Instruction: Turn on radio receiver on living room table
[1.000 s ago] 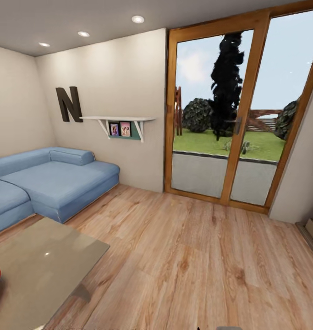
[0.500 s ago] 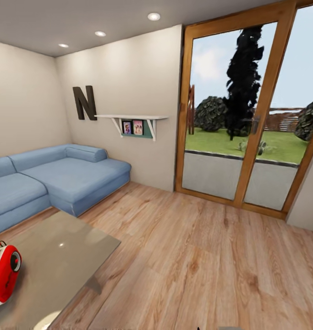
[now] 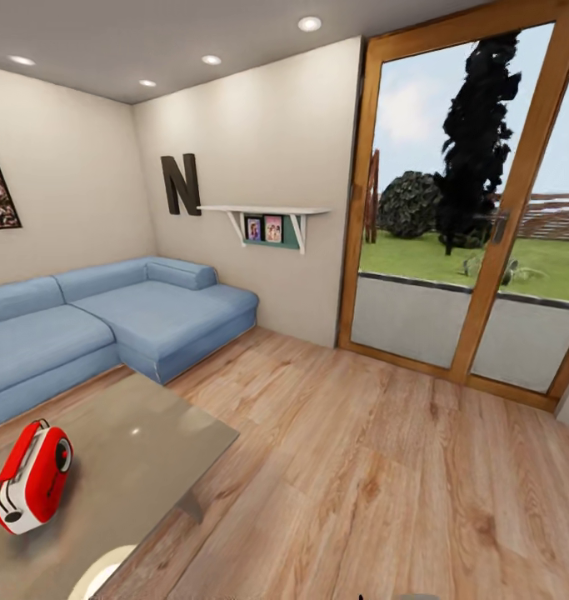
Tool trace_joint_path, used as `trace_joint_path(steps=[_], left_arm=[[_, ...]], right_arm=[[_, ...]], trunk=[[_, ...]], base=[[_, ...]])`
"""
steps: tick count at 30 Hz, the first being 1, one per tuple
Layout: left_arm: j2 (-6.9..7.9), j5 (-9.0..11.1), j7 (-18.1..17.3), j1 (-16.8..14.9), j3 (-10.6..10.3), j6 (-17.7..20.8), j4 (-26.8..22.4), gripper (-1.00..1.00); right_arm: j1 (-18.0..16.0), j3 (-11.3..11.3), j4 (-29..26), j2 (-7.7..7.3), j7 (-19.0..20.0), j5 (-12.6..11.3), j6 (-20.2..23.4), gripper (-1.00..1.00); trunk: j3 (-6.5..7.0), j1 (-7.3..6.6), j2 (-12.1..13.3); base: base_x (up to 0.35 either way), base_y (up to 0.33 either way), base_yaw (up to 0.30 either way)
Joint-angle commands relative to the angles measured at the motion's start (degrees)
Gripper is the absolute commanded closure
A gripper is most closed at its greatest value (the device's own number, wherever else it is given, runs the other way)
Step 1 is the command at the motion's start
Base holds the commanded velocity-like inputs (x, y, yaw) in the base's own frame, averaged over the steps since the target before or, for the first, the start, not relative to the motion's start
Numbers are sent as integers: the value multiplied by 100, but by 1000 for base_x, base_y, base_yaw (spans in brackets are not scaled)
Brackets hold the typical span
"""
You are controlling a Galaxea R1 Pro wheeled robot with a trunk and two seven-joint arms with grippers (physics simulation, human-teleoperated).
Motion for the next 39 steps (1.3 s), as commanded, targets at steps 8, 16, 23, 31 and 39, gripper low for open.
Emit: trace_joint_path(steps=[8, 16, 23, 31, 39], left_arm=[[0, 0, 0, 2, 0, -1, 6, -100], [0, 0, 0, 1, 1, 0, 7, -100], [0, 0, 0, 2, 1, 1, 20, -100], [0, 0, 0, 4, 2, 0, 25, -100], [-6, 0, 0, 3, 0, 0, 25, -100]], right_arm=[[1, 0, 0, 0, 0, 0, 0, -100], [1, 0, 0, 0, 0, 0, 0, -100], [0, 0, 0, 0, 0, 0, 0, -100], [2, 0, 0, 0, 0, 0, 0, -100], [0, 0, 0, 0, 0, 0, 0, -100]], trunk=[[-29, 0, 0], [-58, 0, 0], [-84, 0, 0], [-113, 0, 0], [-143, 0, 0]], base=[[0, 0, 183], [0, 0, 183], [0, 0, 183], [0, 0, 183], [0, 0, 183]])
